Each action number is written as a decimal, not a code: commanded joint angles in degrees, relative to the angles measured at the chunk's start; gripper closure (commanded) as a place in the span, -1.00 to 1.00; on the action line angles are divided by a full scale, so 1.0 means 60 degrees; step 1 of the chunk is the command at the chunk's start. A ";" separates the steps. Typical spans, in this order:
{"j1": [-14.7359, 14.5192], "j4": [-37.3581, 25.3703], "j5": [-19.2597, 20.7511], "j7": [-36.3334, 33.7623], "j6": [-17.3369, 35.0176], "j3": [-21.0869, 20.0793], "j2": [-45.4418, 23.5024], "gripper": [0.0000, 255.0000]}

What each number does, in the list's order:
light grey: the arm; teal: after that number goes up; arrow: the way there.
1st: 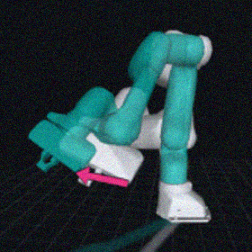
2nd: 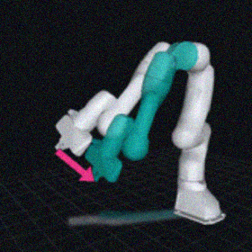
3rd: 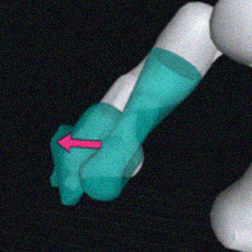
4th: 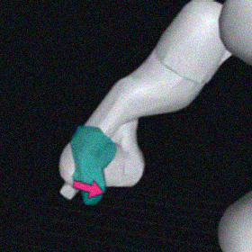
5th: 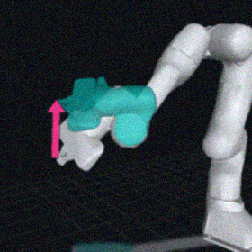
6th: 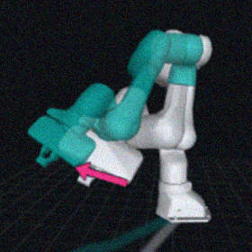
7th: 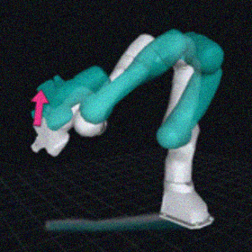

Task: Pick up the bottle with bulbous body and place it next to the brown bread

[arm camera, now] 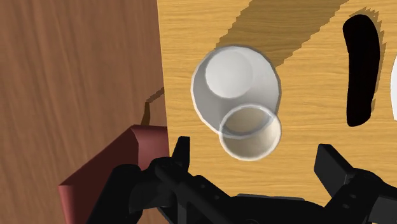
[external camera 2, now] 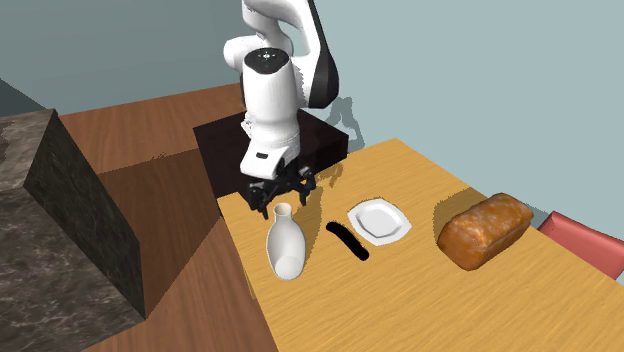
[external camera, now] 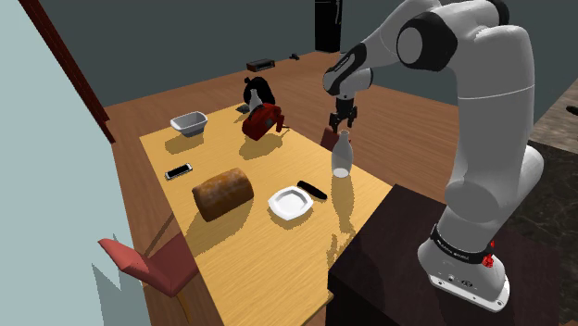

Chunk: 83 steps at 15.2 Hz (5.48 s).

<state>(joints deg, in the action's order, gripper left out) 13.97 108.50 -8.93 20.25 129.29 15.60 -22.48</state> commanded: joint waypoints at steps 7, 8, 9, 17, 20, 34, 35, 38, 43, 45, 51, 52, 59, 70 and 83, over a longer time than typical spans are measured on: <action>0.0088 0.0063 -0.0215 0.0144 0.0628 -0.0112 -0.0581 -1.00; 0.0088 0.0062 -0.0215 0.0144 0.0628 -0.0112 -0.0581 -1.00; 0.0088 0.0062 -0.0215 0.0144 0.0628 -0.0112 -0.0581 -1.00; 0.0089 0.0062 -0.0215 0.0144 0.0626 -0.0112 -0.0581 1.00; 0.0088 0.0061 -0.0214 0.0143 0.0626 -0.0112 -0.0581 1.00; -0.0030 -0.0242 0.0119 -0.0084 -0.0481 0.0059 0.0255 1.00; -0.0038 -0.0282 0.0147 -0.0103 -0.0586 0.0071 0.0323 1.00; -0.0060 -0.0417 0.0226 -0.0157 -0.0905 0.0104 0.0516 1.00; -0.0090 -0.0684 0.0345 -0.0241 -0.1449 0.0150 0.0805 1.00; -0.0099 -0.0807 0.0388 -0.0272 -0.1671 0.0165 0.0909 1.00; -0.0118 -0.1230 0.0500 -0.0353 -0.2350 0.0201 0.1180 1.00; -0.0120 -0.1309 0.0516 -0.0365 -0.2465 0.0207 0.1218 1.00; -0.0126 -0.1926 0.0608 -0.0437 -0.3289 0.0235 0.1436 1.00; -0.0100 -0.3160 0.0676 -0.0506 -0.4651 0.0267 0.1573 1.00; 0.0014 -0.5148 0.0619 -0.0521 -0.6419 0.0302 0.1345 1.00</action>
<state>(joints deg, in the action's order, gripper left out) 13.97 79.08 -5.11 17.16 91.87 17.41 -14.02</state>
